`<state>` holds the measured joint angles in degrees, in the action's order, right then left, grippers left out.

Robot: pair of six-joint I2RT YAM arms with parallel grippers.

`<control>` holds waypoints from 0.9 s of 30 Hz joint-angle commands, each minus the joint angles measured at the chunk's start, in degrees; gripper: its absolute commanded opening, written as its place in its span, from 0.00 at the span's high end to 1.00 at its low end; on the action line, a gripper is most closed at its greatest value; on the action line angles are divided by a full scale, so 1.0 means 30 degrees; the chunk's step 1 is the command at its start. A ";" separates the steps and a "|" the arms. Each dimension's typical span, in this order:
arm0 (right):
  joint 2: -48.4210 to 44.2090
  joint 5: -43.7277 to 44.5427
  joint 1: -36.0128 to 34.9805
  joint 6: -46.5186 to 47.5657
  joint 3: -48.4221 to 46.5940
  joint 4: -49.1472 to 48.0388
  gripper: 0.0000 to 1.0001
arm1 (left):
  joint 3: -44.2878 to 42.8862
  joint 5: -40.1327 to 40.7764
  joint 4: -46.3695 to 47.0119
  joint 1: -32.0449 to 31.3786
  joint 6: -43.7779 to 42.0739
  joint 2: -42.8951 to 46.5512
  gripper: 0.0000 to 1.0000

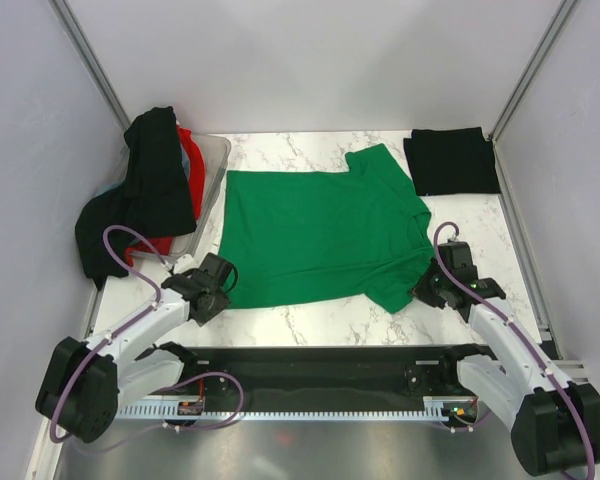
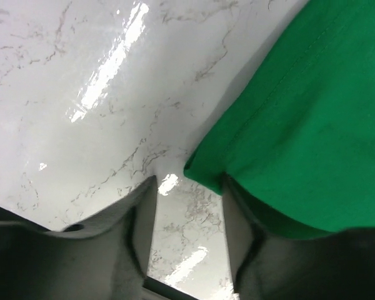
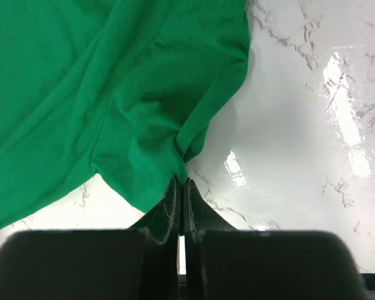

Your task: Fold and stack the t-shirts

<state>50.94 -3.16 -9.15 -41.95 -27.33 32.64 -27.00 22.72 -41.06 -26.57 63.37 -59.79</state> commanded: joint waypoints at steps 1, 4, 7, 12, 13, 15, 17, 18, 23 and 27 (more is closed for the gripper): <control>-0.0426 0.0291 -0.0056 0.0332 -0.0176 0.0133 1.00 | 0.0329 -0.0187 0.2371 0.0416 0.0295 -0.0956 0.54; -0.0631 0.0408 -0.0056 0.0362 -0.0118 0.0251 1.00 | 0.0271 -0.0424 0.2845 0.0594 -0.0030 -0.1368 0.61; -0.0777 0.0379 -0.0027 0.0391 -0.0176 0.0456 1.00 | 0.0271 -0.0513 0.3255 0.0681 -0.0293 -0.1311 0.71; -0.1304 -0.0526 -0.0056 0.0157 -0.0527 0.1361 1.00 | -0.0109 -0.0688 0.3375 0.0711 -0.1465 -0.0349 0.98; -0.1711 -0.0616 -0.0027 0.0041 -0.0789 0.1626 1.00 | -0.0255 -0.0747 0.3171 0.0740 -0.1525 0.0033 0.98; -0.2269 -0.0967 -0.0056 0.0010 -0.1054 0.2531 1.00 | -0.0373 -0.1243 0.2556 0.0770 -0.1700 0.1433 0.98; -0.2944 -0.1202 -0.0056 0.0068 -0.1376 0.3061 1.00 | -0.0841 -0.1653 0.1535 0.0887 -0.2021 0.2463 0.98; -0.3091 -0.1261 -0.0027 0.0098 -0.1523 0.3702 1.00 | -0.1045 -0.1713 0.1151 0.0974 -0.2139 0.2875 0.98; -0.4643 -0.1555 -0.0027 0.0098 -0.2665 0.5610 1.00 | -0.2687 -0.2327 -0.0931 0.1531 -0.2842 0.5484 0.98; -0.5464 -0.1730 -0.0027 0.0156 -0.3601 0.7249 1.00 | -0.3536 -0.2738 -0.2219 0.1531 -0.3078 0.6276 0.98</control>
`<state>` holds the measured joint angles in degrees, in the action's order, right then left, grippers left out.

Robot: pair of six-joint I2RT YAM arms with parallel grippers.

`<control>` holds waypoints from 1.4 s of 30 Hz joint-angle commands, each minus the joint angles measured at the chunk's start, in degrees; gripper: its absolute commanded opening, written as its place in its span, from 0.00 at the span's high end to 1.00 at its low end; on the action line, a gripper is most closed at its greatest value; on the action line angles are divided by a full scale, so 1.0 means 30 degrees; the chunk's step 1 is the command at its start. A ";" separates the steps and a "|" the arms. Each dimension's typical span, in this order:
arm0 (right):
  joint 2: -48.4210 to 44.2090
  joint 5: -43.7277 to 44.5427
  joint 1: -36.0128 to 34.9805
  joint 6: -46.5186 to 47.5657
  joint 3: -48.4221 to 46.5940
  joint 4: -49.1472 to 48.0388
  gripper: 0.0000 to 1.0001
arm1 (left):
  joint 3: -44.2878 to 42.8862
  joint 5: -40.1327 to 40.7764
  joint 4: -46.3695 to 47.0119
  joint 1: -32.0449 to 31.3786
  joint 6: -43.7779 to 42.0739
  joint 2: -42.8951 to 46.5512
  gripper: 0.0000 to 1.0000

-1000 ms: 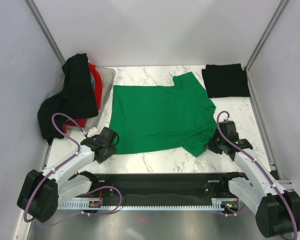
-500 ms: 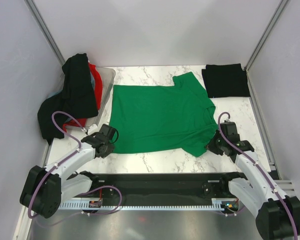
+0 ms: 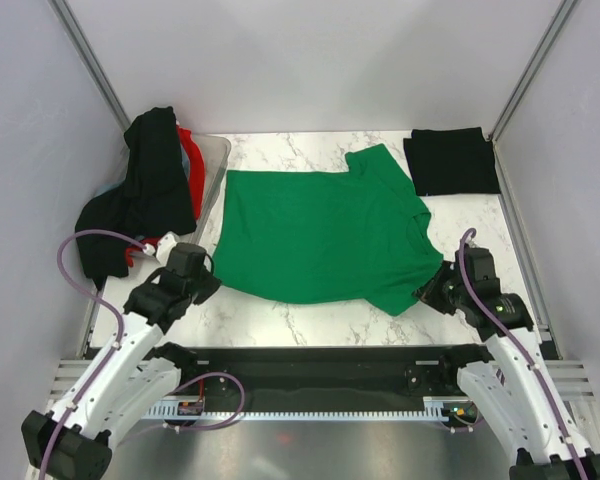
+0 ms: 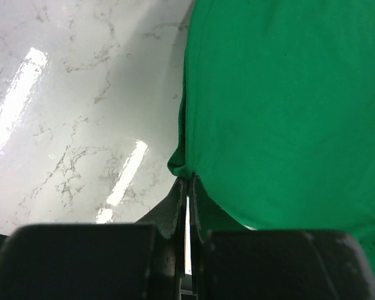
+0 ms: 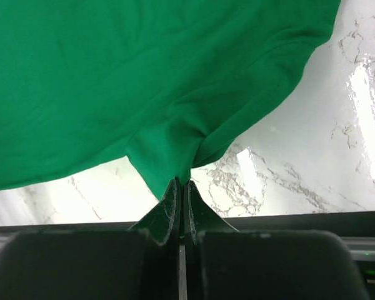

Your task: Fold and stack the t-shirts

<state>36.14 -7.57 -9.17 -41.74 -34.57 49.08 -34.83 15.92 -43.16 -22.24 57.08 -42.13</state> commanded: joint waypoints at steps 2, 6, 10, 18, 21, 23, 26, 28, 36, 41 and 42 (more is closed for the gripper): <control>-0.0913 -0.0288 -0.0049 0.0084 -0.1396 0.2125 1.00 | -0.1046 -0.0852 -0.1727 0.0089 -0.0951 0.0624 0.98; -0.1061 -0.0230 -0.0020 0.0142 -0.1719 0.2537 1.00 | -0.1542 -0.0972 -0.1903 0.0089 -0.1008 0.0597 0.98; 0.0166 -0.0054 -0.0049 0.0521 -0.2392 0.1485 1.00 | -0.2305 -0.0474 -0.1699 0.0118 -0.1593 -0.0689 0.98; 0.5433 0.0415 -0.0049 0.2309 -0.5232 -0.1327 1.00 | -0.4470 -0.0095 -0.0323 0.0615 -0.3234 -0.4586 0.98; 0.7804 0.0503 -0.0049 0.3070 -0.6371 -0.2267 1.00 | -0.5087 0.0142 0.0263 0.1259 -0.3732 -0.5992 0.98; 0.8924 0.0852 -0.0049 0.3335 -0.7078 -0.2560 1.00 | -0.5410 -0.0295 0.0643 0.2107 -0.4199 -0.7160 0.98; 1.0712 0.1350 -0.0049 0.3716 -0.8396 -0.3028 1.00 | -0.5967 -0.0561 0.1464 0.2900 -0.4844 -0.8509 0.98; 1.1914 0.1527 -0.0049 0.3921 -0.9334 -0.3059 1.00 | -0.6319 -0.0591 0.1960 0.3193 -0.5109 -0.9157 0.98; 1.5515 0.2842 -0.0020 0.4507 -1.1793 -0.3557 1.00 | -0.7810 -0.1556 0.3193 0.3897 -0.5579 -1.2931 0.98; 1.7626 0.3431 -0.0020 0.4858 -1.3610 -0.3704 1.00 | -0.9189 -0.2054 0.3341 0.4190 -0.5872 -1.5250 0.98; 1.8501 0.3636 -0.0049 0.5004 -1.4543 -0.3704 1.00 | -0.9655 -0.2172 0.3341 0.4277 -0.5901 -1.5660 0.98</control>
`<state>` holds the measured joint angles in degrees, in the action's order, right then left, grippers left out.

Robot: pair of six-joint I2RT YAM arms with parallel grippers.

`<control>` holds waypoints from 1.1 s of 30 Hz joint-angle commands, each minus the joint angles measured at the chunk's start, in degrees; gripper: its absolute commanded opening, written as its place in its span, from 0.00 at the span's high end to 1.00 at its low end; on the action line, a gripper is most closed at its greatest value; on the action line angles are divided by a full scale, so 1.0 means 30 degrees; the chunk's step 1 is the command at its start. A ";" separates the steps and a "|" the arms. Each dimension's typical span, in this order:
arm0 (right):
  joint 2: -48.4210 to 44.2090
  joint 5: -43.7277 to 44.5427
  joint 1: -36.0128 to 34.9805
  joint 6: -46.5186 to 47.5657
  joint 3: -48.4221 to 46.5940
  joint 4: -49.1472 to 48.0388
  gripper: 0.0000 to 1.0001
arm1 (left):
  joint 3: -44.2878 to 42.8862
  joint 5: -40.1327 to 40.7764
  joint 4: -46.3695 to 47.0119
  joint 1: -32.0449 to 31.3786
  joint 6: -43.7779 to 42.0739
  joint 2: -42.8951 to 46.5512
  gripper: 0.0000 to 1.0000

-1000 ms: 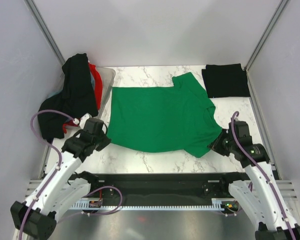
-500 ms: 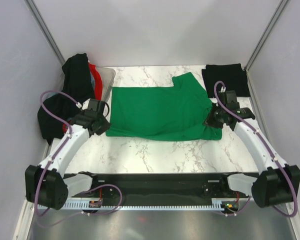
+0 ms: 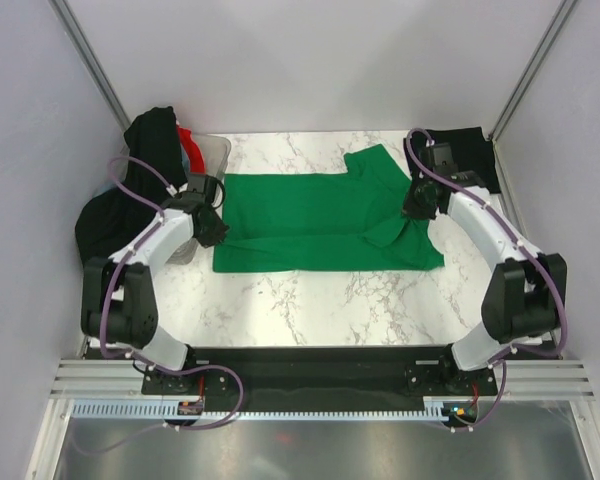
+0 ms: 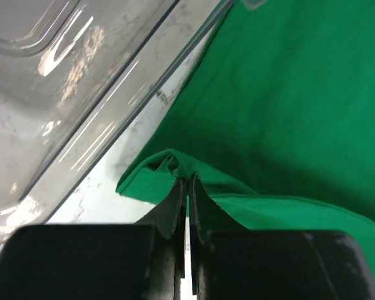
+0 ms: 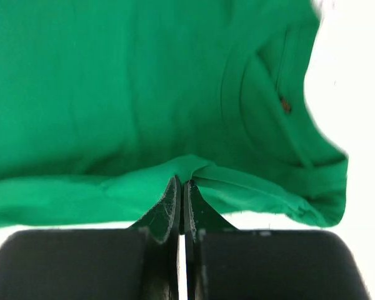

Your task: Fold and stack the t-shirts

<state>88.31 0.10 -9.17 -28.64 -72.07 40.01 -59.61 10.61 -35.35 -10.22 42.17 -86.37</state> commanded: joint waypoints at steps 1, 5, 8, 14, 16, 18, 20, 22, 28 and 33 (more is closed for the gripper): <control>0.1612 0.1574 -0.0020 0.0787 -0.2601 -0.0622 0.98 | -0.1630 -0.0547 0.0711 0.0503 -0.1136 -0.1817 0.96; 0.4393 0.3008 0.0126 0.1753 -0.6606 0.1417 0.43 | -0.3501 -0.3030 0.0126 0.1266 -0.1898 -0.3143 0.49; 0.3527 0.3627 0.0214 0.1990 -0.6360 0.1549 0.12 | -0.3248 -0.3245 -0.0374 0.1267 -0.2338 -0.1486 0.18; -0.2998 0.2519 0.0244 0.0732 0.1503 -0.0614 0.09 | 0.0232 -0.3449 -0.0433 0.1297 -0.2076 0.2534 0.12; -0.4091 0.1260 0.0360 -0.0057 0.3332 -0.1263 0.10 | 0.1380 -0.3449 -0.0142 0.1267 -0.1666 0.3795 0.12; -0.5173 0.0382 0.0652 -0.0412 0.5640 -0.2054 0.11 | 0.3166 -0.3946 0.0444 0.1267 -0.1490 0.4701 0.13; -0.5908 -0.0762 0.1526 -0.0850 0.7693 -0.3192 0.13 | 0.4657 -0.4151 0.1203 0.1267 -0.1226 0.5086 0.13; -0.6233 -0.1377 0.2406 -0.0911 0.8668 -0.3783 0.14 | 0.5395 -0.4589 0.1732 0.1267 -0.1109 0.5379 0.13; -0.5417 -0.1878 0.3491 -0.0473 0.9727 -0.5044 0.16 | 0.7302 -0.4447 0.3463 0.1267 -0.0232 0.5411 0.12; -0.3922 -0.2551 0.4461 0.0025 1.0225 -0.6391 0.17 | 0.8005 -0.4095 0.4633 0.1296 0.0238 0.4386 0.13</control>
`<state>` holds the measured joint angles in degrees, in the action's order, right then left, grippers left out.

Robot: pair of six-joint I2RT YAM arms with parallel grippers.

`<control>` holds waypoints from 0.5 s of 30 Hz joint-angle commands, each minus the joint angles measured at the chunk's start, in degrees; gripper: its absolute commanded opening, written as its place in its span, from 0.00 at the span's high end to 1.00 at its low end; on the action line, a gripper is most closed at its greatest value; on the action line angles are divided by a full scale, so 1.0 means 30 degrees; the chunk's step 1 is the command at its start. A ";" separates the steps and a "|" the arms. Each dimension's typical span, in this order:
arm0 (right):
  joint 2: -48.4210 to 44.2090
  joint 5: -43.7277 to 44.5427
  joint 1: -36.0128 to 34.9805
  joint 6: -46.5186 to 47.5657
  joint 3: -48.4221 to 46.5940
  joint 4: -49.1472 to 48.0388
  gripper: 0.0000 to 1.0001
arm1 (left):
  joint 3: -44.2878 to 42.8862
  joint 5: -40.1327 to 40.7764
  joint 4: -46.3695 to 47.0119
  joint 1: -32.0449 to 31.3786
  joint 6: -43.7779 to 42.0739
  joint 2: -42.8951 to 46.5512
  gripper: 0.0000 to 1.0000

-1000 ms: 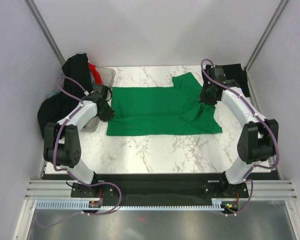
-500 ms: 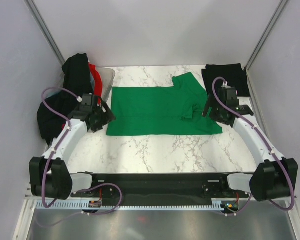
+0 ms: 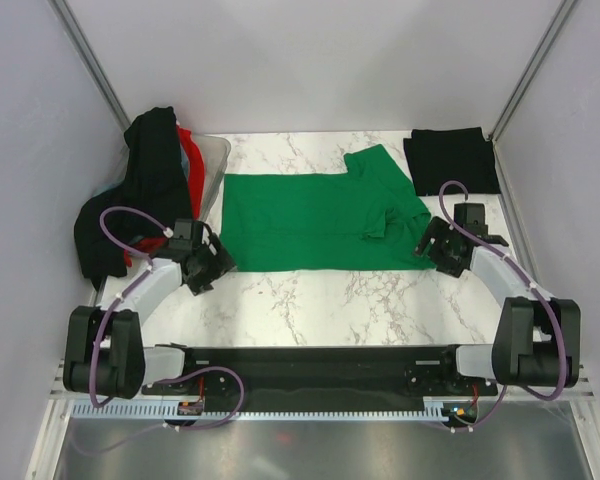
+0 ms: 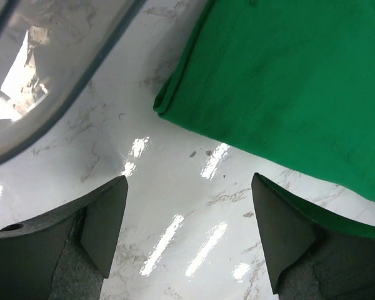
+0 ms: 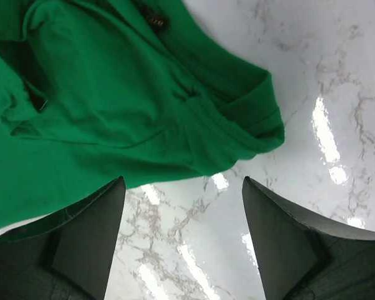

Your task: Fold and stack the t-shirts

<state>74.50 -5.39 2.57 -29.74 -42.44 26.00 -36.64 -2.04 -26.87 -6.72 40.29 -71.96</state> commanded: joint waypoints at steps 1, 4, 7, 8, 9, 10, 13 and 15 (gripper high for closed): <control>0.0858 -0.0782 0.0869 0.0449 0.0404 -0.1839 0.17 | 0.0407 0.0386 0.1954 0.0131 0.0895 -0.0561 0.13; 0.1240 -0.0753 0.1455 0.0537 0.0668 -0.2424 0.17 | 0.0642 0.0622 0.2452 0.0131 0.0982 -0.1089 0.13; 0.1591 -0.0695 0.1896 0.0653 0.0903 -0.2806 0.17 | 0.0701 0.1116 0.3007 0.0131 0.1246 -0.1733 0.16; 0.1854 -0.0665 0.1956 0.0683 0.0932 -0.2836 0.17 | 0.0759 0.1150 0.3213 0.0131 0.1305 -0.1880 0.16; 0.2001 -0.0665 0.2014 0.0713 0.0932 -0.2894 0.18 | 0.0788 0.1208 0.3419 0.0131 0.1334 -0.1968 0.17; 0.2148 -0.0665 0.2102 0.0713 0.0961 -0.3069 0.18 | 0.0789 0.1325 0.3595 0.0131 0.1422 -0.2201 0.17; 0.2529 -0.0811 0.2220 0.0742 0.1108 -0.3566 0.21 | 0.0584 0.1617 0.4123 0.0131 0.1540 -0.2873 0.21; 0.2851 -0.0812 0.2249 0.0713 0.1079 -0.3743 0.25 | 0.0175 0.1677 0.4211 0.0131 0.1598 -0.3402 0.25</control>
<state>81.43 -7.22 8.97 -28.38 -39.79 17.85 -36.36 -1.30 -17.56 -6.72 44.18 -77.82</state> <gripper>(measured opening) 0.764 0.767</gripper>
